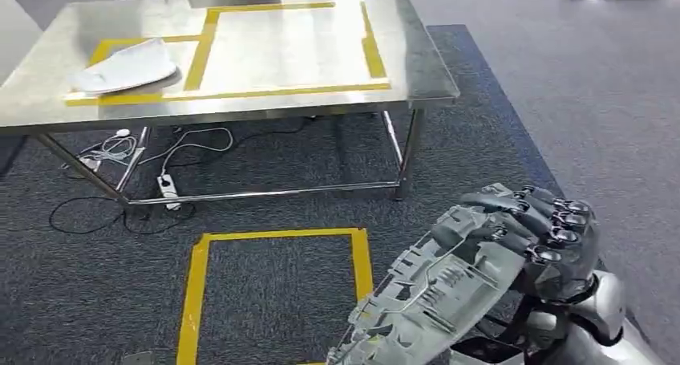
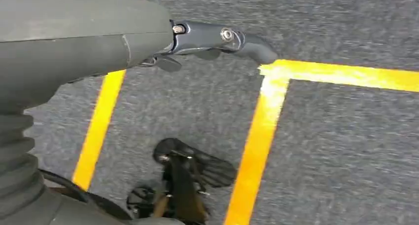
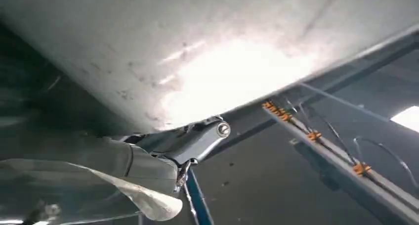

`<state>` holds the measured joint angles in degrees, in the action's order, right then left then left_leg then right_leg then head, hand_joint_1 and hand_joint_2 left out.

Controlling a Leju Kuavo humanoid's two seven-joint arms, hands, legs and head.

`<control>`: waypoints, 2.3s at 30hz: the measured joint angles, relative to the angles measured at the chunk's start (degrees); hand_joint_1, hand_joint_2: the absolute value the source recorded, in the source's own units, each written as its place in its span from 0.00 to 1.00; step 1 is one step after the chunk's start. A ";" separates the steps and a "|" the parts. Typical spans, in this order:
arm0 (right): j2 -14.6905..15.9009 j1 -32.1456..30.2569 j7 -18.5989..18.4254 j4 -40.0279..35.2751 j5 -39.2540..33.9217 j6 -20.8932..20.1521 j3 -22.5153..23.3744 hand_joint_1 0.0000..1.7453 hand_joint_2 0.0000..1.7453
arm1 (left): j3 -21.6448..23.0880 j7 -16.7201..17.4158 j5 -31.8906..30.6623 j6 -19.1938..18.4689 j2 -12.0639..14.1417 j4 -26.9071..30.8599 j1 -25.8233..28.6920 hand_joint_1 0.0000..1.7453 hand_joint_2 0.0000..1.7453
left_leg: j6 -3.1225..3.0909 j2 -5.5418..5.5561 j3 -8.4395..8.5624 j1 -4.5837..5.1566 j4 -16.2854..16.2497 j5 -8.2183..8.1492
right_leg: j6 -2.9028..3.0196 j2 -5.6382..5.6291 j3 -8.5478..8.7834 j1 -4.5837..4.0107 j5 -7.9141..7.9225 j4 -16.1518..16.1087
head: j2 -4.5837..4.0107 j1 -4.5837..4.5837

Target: Take the parts from the cabinet and place them on the table.

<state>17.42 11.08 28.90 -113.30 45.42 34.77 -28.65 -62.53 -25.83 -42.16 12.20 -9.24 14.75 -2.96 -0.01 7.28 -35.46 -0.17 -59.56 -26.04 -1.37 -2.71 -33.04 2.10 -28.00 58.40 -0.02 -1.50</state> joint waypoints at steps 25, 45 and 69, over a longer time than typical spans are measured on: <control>-0.09 0.29 -0.39 0.30 -4.22 -1.22 -0.55 1.00 1.00 | -0.07 1.33 -0.72 -0.92 0.10 -0.02 -0.40 0.00 1.00 | -2.29 -4.42 1.32 0.36 1.00 0.08 | -0.90 2.55 -1.35 -0.95 0.59 1.54 | 0.00 0.19; -0.44 0.65 1.11 0.26 -4.24 -1.95 -0.57 1.00 1.00 | -0.09 1.88 -0.94 -1.51 0.56 -0.02 -0.57 0.00 1.00 | -0.54 -7.03 0.98 0.23 0.50 -0.18 | 0.09 3.35 1.50 -1.27 -1.50 0.02 | 0.00 -0.51; -0.50 -0.25 1.64 0.28 -4.72 -2.19 -0.37 1.00 1.00 | -0.17 2.27 -1.22 -1.77 0.91 -0.04 -0.29 0.00 1.00 | 0.85 -6.62 -6.55 -0.23 -16.91 -8.76 | 1.24 3.03 0.42 -0.91 -0.13 -0.43 | 0.00 -0.40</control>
<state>16.92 10.82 30.53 -113.02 40.70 32.59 -29.03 -62.71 -23.56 -43.39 10.43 -8.33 14.71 -3.26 0.84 0.66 -42.02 -0.40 -76.47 -34.80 -0.14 0.32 -32.61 1.20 -28.12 57.97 -0.02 -1.90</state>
